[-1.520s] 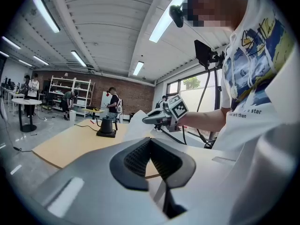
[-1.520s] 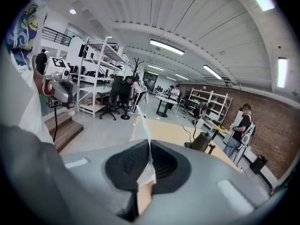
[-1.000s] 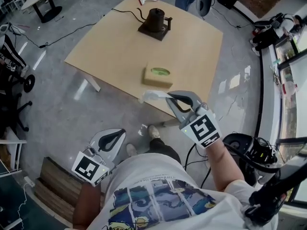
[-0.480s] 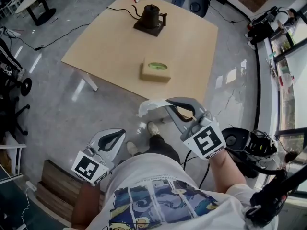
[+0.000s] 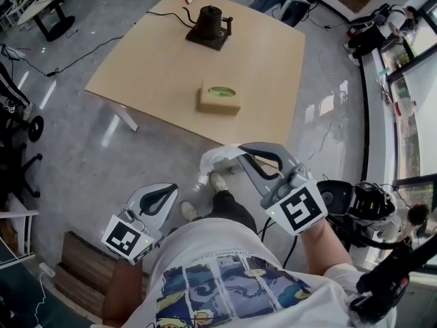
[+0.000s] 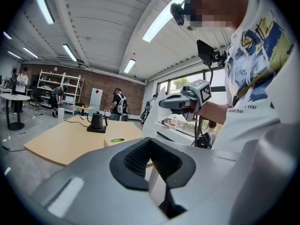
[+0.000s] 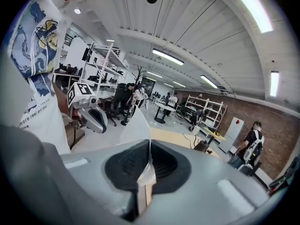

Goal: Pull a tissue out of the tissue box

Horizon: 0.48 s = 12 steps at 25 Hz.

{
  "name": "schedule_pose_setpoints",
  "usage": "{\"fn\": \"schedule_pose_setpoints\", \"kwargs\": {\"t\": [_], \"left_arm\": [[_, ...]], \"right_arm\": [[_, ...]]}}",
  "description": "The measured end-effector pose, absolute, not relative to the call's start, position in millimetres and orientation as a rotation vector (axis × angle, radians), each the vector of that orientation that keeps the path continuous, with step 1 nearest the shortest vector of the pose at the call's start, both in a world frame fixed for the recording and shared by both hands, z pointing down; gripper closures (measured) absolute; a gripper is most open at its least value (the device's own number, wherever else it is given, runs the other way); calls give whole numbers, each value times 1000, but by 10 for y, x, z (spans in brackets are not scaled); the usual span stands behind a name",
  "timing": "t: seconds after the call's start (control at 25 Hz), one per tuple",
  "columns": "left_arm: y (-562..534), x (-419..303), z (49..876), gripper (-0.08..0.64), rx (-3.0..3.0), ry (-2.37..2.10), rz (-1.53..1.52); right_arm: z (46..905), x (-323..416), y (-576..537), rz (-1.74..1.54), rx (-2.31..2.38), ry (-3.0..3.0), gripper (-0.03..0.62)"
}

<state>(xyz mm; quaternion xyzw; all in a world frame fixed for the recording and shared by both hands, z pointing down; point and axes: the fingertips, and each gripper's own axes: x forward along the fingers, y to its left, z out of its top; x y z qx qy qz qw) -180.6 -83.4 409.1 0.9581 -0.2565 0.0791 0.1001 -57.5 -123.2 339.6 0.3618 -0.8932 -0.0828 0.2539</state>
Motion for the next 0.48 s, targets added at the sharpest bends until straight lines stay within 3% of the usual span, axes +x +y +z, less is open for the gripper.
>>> {"fn": "schedule_pose_setpoints", "kwargs": {"t": [0.48], "left_arm": [[-884, -1831, 4106, 557, 2836, -771, 231]], "right_arm": [[3405, -598, -1232, -232, 972, -2430, 589]]}}
